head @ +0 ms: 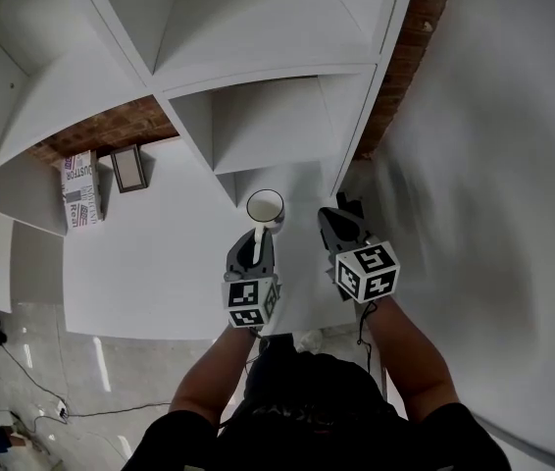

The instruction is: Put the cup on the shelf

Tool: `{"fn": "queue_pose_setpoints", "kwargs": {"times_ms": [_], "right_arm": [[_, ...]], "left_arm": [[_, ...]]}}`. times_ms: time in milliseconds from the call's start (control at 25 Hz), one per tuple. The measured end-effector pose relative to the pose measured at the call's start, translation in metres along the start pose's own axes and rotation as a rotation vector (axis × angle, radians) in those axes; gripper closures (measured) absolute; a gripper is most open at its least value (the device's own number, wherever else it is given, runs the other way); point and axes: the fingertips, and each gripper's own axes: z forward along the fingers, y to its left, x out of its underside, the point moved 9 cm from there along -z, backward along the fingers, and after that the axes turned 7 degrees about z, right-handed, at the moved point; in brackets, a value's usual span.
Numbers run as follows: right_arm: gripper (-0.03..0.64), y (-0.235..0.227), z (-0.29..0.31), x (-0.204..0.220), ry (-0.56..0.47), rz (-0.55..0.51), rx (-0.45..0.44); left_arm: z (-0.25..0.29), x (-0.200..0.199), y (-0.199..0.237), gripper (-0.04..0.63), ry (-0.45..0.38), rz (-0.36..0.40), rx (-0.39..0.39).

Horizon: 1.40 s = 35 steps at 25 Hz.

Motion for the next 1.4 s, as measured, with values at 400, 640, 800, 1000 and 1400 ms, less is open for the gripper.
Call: {"fn": "queue_pose_setpoints", "kwargs": {"times_ms": [400,640,800,1000,1400], "right_arm": [[0.617,-0.012,0.051,0.019,0.042,0.022,0.010],[0.617,-0.027,0.080,0.035,0.068,0.038,0.017],[0.617,-0.034,0.096,0.044,0.082,0.053,0.023],[0.617,-0.036,0.111,0.053,0.085,0.070,0.016],[0.617,-0.043,0.131,0.064,0.082,0.101,0.017]], "left_arm": [[0.043,0.017,0.019,0.538,0.039,0.011,0.002],[0.071,0.030,0.030,0.538,0.050,0.021,-0.001],[0.088,0.038,0.037,0.538,0.047,0.015,-0.009],[0.107,0.045,0.046,0.538,0.046,0.009,-0.040],[0.133,0.051,0.051,0.538,0.038,-0.038,-0.069]]}}
